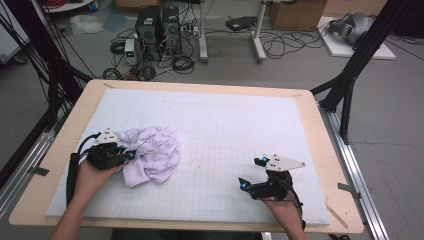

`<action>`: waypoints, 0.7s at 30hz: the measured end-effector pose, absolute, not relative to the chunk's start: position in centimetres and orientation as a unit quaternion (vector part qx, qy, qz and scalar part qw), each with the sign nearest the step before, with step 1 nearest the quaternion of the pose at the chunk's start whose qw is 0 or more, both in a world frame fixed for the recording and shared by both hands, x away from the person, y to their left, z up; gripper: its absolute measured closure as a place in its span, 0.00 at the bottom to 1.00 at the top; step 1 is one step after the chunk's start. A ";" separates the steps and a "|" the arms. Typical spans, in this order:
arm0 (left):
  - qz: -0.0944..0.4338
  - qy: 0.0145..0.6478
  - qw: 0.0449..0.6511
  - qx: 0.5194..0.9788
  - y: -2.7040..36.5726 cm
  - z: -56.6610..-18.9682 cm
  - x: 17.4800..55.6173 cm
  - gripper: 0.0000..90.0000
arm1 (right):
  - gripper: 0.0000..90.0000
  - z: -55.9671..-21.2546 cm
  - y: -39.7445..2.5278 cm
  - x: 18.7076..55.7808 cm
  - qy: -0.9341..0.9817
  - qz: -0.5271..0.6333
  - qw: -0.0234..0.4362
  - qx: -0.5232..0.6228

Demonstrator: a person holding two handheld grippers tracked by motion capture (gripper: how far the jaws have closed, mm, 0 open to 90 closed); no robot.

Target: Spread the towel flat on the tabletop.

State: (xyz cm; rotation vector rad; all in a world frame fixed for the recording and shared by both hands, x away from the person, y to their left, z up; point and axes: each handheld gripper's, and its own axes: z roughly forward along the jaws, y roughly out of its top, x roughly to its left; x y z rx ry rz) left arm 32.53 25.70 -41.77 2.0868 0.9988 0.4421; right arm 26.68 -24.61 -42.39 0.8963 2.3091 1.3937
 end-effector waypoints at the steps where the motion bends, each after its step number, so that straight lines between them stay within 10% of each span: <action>1: 0.173 0.392 0.383 0.818 25.7 -41.8 32.5 0.87 | 0.11 -42.4 -24.6 26.7 0.804 0.484 0.149 0.312; 21: 0.178 0.366 0.398 0.822 25.3 -39.2 29.7 0.88 | 0.12 -41.4 -21.7 27.5 0.815 0.491 0.131 0.278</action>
